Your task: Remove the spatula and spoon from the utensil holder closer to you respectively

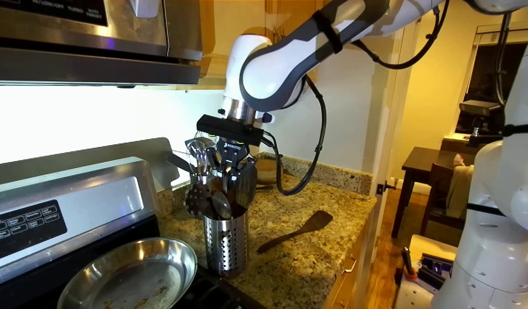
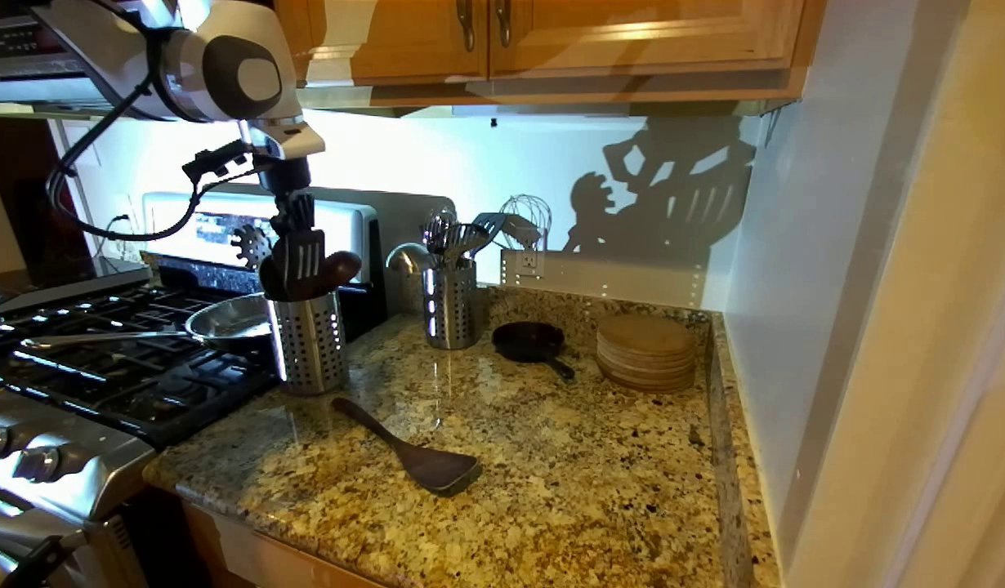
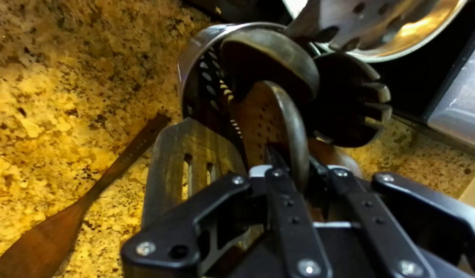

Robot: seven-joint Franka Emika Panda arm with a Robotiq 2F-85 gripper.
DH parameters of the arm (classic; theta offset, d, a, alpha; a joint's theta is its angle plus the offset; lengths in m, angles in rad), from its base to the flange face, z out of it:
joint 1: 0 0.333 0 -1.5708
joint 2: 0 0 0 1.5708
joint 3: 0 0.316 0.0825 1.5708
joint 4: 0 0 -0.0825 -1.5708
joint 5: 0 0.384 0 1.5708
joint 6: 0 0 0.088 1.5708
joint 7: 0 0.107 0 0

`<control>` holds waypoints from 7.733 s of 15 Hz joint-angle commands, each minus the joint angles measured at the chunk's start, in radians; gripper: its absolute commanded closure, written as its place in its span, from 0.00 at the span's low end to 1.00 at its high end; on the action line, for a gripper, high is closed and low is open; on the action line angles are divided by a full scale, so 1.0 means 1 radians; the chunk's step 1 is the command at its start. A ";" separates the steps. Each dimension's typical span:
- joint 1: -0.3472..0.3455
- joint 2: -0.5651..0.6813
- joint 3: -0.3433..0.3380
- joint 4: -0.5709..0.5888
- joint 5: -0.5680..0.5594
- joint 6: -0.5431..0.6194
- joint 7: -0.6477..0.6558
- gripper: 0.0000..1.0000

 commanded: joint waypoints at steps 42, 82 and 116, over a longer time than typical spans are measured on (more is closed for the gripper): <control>-0.113 -0.713 -0.136 -0.087 0.138 -0.258 -0.191 0.92; -0.352 -0.273 -0.433 -0.133 0.540 -0.288 -0.301 0.94; -0.436 0.273 -0.507 0.011 0.942 -0.362 -0.314 0.94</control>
